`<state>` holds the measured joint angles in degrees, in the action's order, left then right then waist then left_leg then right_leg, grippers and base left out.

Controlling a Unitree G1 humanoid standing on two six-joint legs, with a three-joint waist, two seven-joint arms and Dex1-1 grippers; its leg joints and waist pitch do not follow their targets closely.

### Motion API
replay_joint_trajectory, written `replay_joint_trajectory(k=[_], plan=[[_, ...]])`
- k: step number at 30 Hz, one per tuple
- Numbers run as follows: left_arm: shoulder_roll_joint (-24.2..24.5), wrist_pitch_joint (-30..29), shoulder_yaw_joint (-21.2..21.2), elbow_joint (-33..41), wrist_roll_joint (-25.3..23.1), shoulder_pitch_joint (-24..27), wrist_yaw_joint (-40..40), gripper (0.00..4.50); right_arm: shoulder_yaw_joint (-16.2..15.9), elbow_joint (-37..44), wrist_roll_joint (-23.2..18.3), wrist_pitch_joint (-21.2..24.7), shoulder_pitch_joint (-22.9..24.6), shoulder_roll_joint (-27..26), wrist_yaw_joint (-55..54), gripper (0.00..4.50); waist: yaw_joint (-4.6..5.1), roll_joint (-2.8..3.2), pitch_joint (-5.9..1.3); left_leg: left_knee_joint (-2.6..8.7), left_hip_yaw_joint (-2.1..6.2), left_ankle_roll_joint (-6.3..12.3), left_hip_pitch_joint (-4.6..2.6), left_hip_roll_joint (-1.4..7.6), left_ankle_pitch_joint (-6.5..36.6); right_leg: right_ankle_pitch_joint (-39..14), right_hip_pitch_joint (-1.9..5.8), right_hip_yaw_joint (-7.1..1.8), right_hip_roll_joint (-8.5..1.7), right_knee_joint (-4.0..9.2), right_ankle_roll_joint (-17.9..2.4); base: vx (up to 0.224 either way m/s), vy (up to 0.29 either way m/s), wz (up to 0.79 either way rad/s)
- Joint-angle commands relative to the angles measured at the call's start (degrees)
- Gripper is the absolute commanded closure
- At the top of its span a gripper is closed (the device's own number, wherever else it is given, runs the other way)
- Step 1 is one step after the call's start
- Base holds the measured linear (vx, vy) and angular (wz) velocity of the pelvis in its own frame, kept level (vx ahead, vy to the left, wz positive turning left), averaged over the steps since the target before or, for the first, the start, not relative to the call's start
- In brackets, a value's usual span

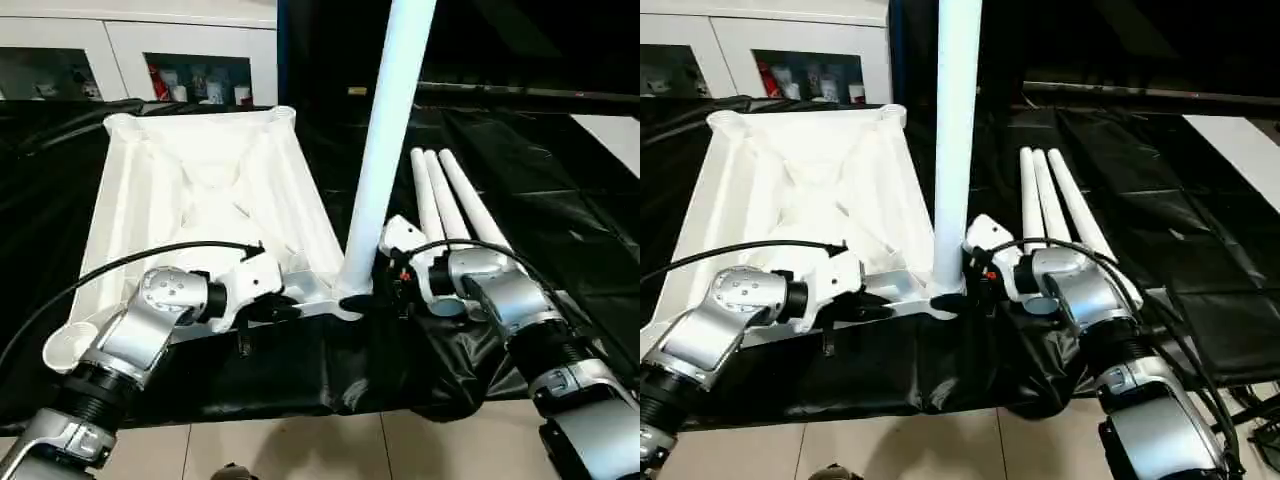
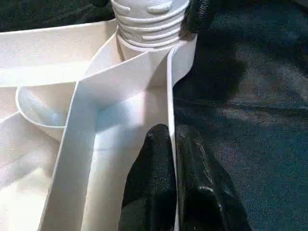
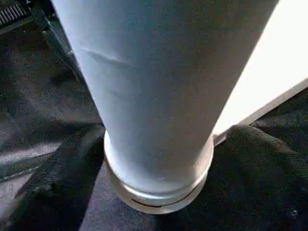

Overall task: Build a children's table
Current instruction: Rotate leg to tighten

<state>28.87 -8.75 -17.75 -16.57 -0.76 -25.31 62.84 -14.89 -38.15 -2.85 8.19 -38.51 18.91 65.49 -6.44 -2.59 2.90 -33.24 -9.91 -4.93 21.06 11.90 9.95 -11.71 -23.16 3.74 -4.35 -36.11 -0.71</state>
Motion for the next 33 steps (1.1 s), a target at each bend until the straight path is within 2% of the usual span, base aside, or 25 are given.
replay_joint_trajectory(k=[1, 6, 7, 11, 12, 17, 22, 25, 26, 28, 29, 30, 33], plan=[[-0.48, 1.31, -0.26, 1.21, 1.14, -0.67, 1.09, 4.50, 0.08, 0.79, -0.33, -0.57, -0.25, -0.07, 0.10, 0.51, 0.00, 0.22, -3.74, 3.40, -0.10, 1.59, -0.62, 1.35, 7.62, -1.73, 3.18, -2.66, -3.44, 3.43, -13.26, 0.000, 0.000, 0.00], [-0.39, 1.32, -0.23, 0.92, 1.22, -0.75, 1.31, 4.50, 0.23, 0.81, -0.68, -0.89, -0.04, -0.59, 0.38, 0.93, 0.02, 0.24, -3.72, 3.40, -0.10, 1.55, -0.63, 1.36, 8.11, -2.24, 3.18, -2.63, -3.43, 3.46, -13.28, 0.000, 0.000, 0.00], [-0.37, 1.29, -0.24, 0.93, 1.22, -0.72, 1.37, 4.50, 0.24, 0.77, -0.67, -1.00, 0.03, -0.64, 0.47, 1.13, 0.02, 0.25, -3.69, 3.42, -0.09, 1.53, -0.63, 1.36, 8.29, -2.50, 3.17, -2.63, -3.44, 3.49, -13.23, 0.000, 0.000, 0.00], [-0.24, 1.08, -0.31, 1.13, 1.19, -0.51, 1.59, 4.50, 0.24, 0.63, -0.57, -1.47, 0.51, -0.77, 0.72, 1.38, 0.02, 0.21, -3.76, 3.35, -0.10, 1.50, -0.64, 1.36, 8.07, -2.24, 3.20, -2.65, -3.48, 3.44, -13.21, 0.000, 0.000, 0.00], [-0.23, 1.04, -0.30, 1.16, 1.19, -0.48, 1.62, 4.50, 0.25, 0.56, -0.58, -1.53, 0.57, -0.79, 0.76, 1.56, 0.02, 0.23, -3.80, 3.33, -0.08, 1.60, -0.64, 1.35, 7.63, -1.65, 3.22, -2.64, -3.43, 3.34, -13.32, 0.000, 0.000, 0.00], [-0.09, 0.78, -0.35, 1.39, 1.12, -0.25, 1.68, 4.50, 0.58, -0.19, -0.65, -1.84, 0.78, -1.19, 0.37, 1.69, 0.06, 0.21, -3.81, 3.26, -0.10, 1.87, -0.58, 1.31, 7.22, -1.06, 3.27, -2.62, -3.41, 3.27, -13.57, 0.000, 0.000, 0.00], [-2.92, -1.62, 0.09, -1.21, -1.92, -1.34, -5.89, 4.50, 5.69, -6.97, -2.79, 0.60, -0.09, -5.31, -8.79, 1.73, 0.54, 0.24, -3.71, 3.42, -0.04, 1.00, -0.61, 1.38, 8.59, -2.79, 3.16, -2.66, -3.52, 3.41, -13.83, 0.000, 0.000, 0.00], [-6.99, -5.55, 1.38, -2.82, -2.81, -2.59, -12.95, 4.50, 7.75, -12.12, -2.24, 1.06, -0.29, -8.68, -18.96, 1.73, 1.00, 0.39, -3.38, 3.82, 0.21, -0.98, -0.86, 1.42, 11.83, -8.82, 3.01, -2.65, -3.72, 4.08, -12.74, 0.000, 0.000, 0.00], [-6.99, -5.55, 1.38, -2.82, -2.81, -2.59, -12.95, 4.50, 7.75, -12.12, -2.24, 1.06, -0.29, -8.68, -18.96, 1.73, 1.19, 0.28, -3.36, 3.83, 0.18, -1.17, -0.78, 1.35, 12.36, -9.90, 3.07, -2.67, -3.72, 4.20, -12.37, 0.000, 0.000, 0.00], [-11.61, -10.00, 2.88, -4.52, -3.66, -4.12, -20.81, 4.50, 11.62, -16.03, -3.29, 1.09, -1.18, -12.80, -32.09, 1.73, 1.43, 0.37, -3.26, 3.91, 0.27, -1.69, -0.78, 1.32, 13.53, -12.42, 2.95, -2.80, -3.86, 4.43, -11.49, 0.000, 0.000, 0.00], [-13.47, -11.70, 3.53, -5.18, -3.90, -4.72, -23.86, 4.50, 13.17, -17.42, -3.62, 0.96, -1.61, -14.34, -37.42, 1.74, 1.53, 0.38, -3.09, 4.05, 0.30, -2.28, -1.09, 1.27, 14.93, -15.58, 2.65, -2.83, -3.93, 4.86, -10.78, 0.000, 0.000, 0.00], [-15.41, -13.48, 4.06, -5.70, -4.20, -5.25, -26.90, 4.50, 14.49, -18.89, -3.68, 0.58, -2.10, -15.78, -42.82, 1.74, 1.65, 0.39, -3.21, 4.12, 0.45, -2.91, -0.96, 1.19, 14.76, -16.81, 2.90, -2.74, -3.91, 4.90, -10.00, 0.000, 0.000, 0.00], [-19.39, -15.22, 4.46, -6.68, -5.38, -6.12, -32.87, 4.50, 16.05, -21.12, -4.09, -0.40, -3.01, -18.74, -48.82, 1.74, 1.39, 0.28, -3.42, 3.84, 0.27, -1.98, -1.12, 1.08, 14.66, -14.62, 2.63, -2.80, -3.72, 5.01, -9.38, 0.000, 0.000, 0.00]])
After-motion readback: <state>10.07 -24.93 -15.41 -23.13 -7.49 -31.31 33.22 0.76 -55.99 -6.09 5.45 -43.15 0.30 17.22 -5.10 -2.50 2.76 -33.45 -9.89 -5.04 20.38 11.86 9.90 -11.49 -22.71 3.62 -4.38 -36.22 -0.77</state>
